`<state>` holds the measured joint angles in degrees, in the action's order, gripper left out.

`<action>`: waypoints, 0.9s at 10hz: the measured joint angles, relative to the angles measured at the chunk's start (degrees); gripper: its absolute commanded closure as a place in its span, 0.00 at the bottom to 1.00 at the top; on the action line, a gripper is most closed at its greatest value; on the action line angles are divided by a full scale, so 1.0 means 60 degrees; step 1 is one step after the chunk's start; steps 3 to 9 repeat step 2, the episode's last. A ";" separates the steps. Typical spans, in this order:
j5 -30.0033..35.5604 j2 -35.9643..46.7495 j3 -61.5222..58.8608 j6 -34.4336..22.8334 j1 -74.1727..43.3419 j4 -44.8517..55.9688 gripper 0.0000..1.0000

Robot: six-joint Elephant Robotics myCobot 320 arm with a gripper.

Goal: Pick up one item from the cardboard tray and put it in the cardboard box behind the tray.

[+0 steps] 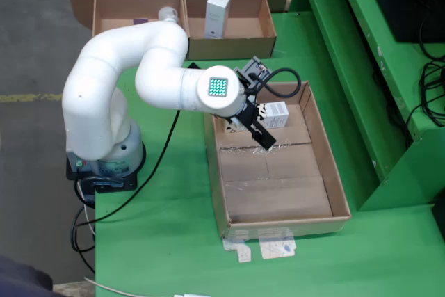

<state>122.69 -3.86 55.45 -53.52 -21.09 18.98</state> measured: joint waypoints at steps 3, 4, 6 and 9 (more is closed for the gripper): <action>0.0000 0.0000 0.0000 -0.0923 -0.0923 0.0000 0.00; 0.0000 0.0000 0.0000 -0.0923 -0.0923 0.0000 0.00; 0.0000 0.0000 0.0000 -0.0923 -0.0923 0.0000 0.00; 0.0000 0.0000 0.0000 -0.0923 -0.0923 0.0000 0.00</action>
